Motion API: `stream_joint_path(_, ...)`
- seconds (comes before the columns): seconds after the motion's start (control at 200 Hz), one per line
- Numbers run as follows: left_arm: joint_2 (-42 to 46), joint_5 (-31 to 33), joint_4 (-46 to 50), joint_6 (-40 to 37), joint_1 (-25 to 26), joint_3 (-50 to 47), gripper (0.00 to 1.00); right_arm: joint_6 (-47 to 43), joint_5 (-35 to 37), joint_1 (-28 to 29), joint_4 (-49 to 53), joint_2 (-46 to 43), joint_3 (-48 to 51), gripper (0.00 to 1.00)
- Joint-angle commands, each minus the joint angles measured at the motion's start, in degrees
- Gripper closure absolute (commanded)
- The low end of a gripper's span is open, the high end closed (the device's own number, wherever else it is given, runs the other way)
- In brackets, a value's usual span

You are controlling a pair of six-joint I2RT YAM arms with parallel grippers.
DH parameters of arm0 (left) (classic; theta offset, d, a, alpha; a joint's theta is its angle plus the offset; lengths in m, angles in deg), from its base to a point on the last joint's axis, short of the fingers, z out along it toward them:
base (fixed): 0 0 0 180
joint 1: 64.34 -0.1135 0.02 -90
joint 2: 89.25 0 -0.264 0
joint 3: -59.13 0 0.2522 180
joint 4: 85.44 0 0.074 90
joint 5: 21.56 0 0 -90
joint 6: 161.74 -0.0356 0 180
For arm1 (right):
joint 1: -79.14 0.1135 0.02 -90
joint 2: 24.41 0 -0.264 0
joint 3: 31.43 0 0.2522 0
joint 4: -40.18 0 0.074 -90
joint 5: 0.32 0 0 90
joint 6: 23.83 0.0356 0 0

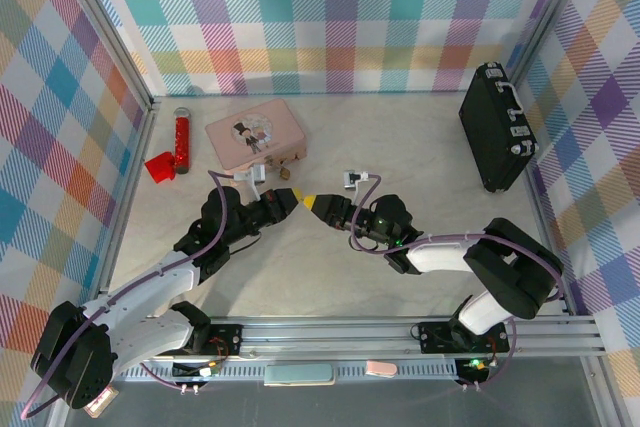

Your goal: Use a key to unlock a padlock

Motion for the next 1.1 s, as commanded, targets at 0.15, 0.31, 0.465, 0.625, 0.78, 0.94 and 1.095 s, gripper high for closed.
stream_joint_path(0.15, -0.09, -1.07, -1.84, 0.51, -0.80, 1.66, 1.00, -0.41, 0.01, -0.15, -1.55, -1.62, -1.02, 0.65)
stream_joint_path(0.31, 0.21, -1.41, -1.57, 0.45, -0.80, 1.70, 1.00, -1.39, 2.55, -0.18, 2.61, -3.34, -0.52, 0.53)
stream_joint_path(0.465, 0.02, -1.86, -1.31, 0.25, -0.80, 2.01, 1.00, -4.65, 2.63, -0.29, 8.01, -6.28, -1.39, 0.54)
stream_joint_path(0.625, -0.35, -2.51, -1.70, 0.33, -0.80, 2.53, 1.00, -7.92, 2.29, -0.24, 13.34, -8.72, -2.59, 0.55)
stream_joint_path(0.78, -0.32, -2.74, -1.84, 0.39, -0.80, 2.63, 1.00, -9.41, 4.02, -0.25, 16.83, -10.87, -2.22, 0.53)
stream_joint_path(0.94, -0.57, -2.91, -2.18, 0.72, -0.80, 2.45, 1.00, -10.98, 2.71, -0.24, 18.28, -12.01, -3.06, 0.54)
stream_joint_path(1.095, -1.30, -4.07, -3.77, 1.25, -0.80, 2.45, 1.00, -11.10, 1.05, -0.18, 17.48, -10.97, -3.84, 0.59)
